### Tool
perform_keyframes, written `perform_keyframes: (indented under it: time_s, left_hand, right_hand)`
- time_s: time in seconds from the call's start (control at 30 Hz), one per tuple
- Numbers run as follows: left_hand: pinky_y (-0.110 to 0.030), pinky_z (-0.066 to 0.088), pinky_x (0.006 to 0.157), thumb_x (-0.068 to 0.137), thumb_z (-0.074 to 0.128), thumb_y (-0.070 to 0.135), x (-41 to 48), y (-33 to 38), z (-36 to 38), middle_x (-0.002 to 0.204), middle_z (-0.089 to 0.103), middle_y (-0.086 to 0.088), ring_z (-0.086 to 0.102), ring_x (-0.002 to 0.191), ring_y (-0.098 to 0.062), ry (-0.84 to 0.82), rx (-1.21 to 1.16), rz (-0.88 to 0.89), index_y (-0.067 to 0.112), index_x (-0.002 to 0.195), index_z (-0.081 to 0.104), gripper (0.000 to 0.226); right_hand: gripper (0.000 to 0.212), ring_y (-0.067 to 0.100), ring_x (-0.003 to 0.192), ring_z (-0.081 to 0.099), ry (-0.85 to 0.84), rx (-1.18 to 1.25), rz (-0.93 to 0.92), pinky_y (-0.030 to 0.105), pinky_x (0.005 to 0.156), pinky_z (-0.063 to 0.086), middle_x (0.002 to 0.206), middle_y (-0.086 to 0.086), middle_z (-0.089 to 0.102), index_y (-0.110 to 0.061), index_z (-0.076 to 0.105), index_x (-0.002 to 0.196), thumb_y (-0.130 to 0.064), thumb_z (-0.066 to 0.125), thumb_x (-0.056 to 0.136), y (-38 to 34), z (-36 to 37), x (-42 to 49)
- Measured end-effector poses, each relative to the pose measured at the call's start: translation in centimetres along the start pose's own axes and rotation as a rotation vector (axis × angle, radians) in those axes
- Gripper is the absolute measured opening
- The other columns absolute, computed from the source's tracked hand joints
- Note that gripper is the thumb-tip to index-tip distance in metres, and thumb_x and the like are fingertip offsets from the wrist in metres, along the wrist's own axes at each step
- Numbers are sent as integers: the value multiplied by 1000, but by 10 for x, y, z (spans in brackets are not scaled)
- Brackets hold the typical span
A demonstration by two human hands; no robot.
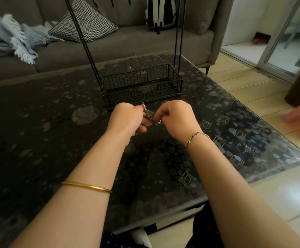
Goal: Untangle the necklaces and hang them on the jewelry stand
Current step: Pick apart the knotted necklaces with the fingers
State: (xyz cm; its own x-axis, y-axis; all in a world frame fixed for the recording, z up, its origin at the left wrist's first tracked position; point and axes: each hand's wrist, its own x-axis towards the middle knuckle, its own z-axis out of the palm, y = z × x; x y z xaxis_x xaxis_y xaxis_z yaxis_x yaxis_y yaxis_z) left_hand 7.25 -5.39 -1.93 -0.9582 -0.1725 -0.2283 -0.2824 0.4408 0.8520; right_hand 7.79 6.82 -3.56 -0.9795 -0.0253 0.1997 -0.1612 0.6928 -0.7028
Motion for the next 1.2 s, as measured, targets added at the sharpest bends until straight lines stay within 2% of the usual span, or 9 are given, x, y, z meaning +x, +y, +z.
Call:
perform_keyframes:
  time_s: [0.17, 0.33, 0.43, 0.57, 0.73, 0.87, 0.97, 1.07, 1.2]
  left_hand:
    - [-14, 27, 33, 98, 45, 21, 3, -2, 0, 79, 73, -6, 50, 40, -11, 14, 27, -12, 9, 99, 63, 22]
    - [-12, 27, 31, 96, 47, 18, 7, -6, 3, 85, 71, -11, 48, 32, -9, 28, 12, -18, 10, 101, 60, 16]
    - [-13, 26, 31, 97, 46, 22, 7, -5, 3, 88, 70, -11, 50, 30, -8, 8, -21, -36, 9, 102, 58, 18]
    - [-16, 27, 32, 99, 44, 28, 2, -1, 1, 83, 68, -11, 50, 30, -8, -20, -71, -71, 10, 101, 57, 22]
    - [-16, 27, 32, 98, 46, 29, 1, 0, 0, 81, 69, -11, 50, 31, -9, -30, -81, -69, 9, 101, 58, 24]
    - [-16, 27, 33, 100, 43, 33, 0, 0, -2, 82, 72, -12, 50, 32, -9, -49, -66, -94, 10, 104, 58, 28]
    - [-16, 25, 33, 101, 41, 34, 0, -1, -1, 80, 74, -11, 50, 33, -11, -75, -55, -118, 9, 107, 58, 31]
    - [-18, 25, 35, 102, 39, 34, -1, -1, 0, 76, 74, -10, 51, 34, -12, -98, -42, -130, 8, 97, 58, 33]
    - [-18, 28, 34, 102, 37, 32, -1, 0, -2, 71, 74, -8, 49, 35, -11, -86, -65, -137, 6, 94, 61, 36]
  right_hand:
    - [25, 27, 97, 61, -19, -28, -43, 24, 79, 42, 99, 12, 69, -6, 73, 96, 3, 52, 86, -3, 0, -2]
    - [30, 24, 100, 62, -190, -231, 17, 29, 87, 49, 106, 8, 66, -18, 72, 106, -4, 52, 89, -10, 0, -2]
    - [24, 21, 95, 61, -206, -196, 10, 25, 79, 47, 100, 8, 69, -13, 74, 100, -10, 54, 88, -12, 1, -4]
    - [26, 15, 70, 56, -168, -67, 40, 21, 56, 41, 75, 7, 65, -6, 71, 78, -30, 64, 85, -9, 3, -5]
    - [10, 11, 77, 52, -135, -121, -47, 21, 59, 32, 79, -2, 59, -19, 63, 75, -19, 64, 85, -3, 7, -2]
    - [6, 13, 80, 52, -20, 65, -13, 23, 64, 36, 84, 3, 61, -14, 66, 80, -15, 62, 84, 0, 5, 1]
    - [8, 15, 75, 55, -3, 425, 159, 32, 68, 47, 75, 1, 59, -8, 64, 82, -10, 57, 87, -4, -1, -1]
    - [15, 17, 75, 56, -8, 746, 289, 29, 64, 45, 78, 5, 60, -9, 59, 75, -7, 51, 87, -5, -4, 0]
    - [19, 16, 67, 56, 15, 947, 376, 29, 63, 46, 69, 2, 56, -13, 51, 72, -7, 47, 89, -4, -5, 2]
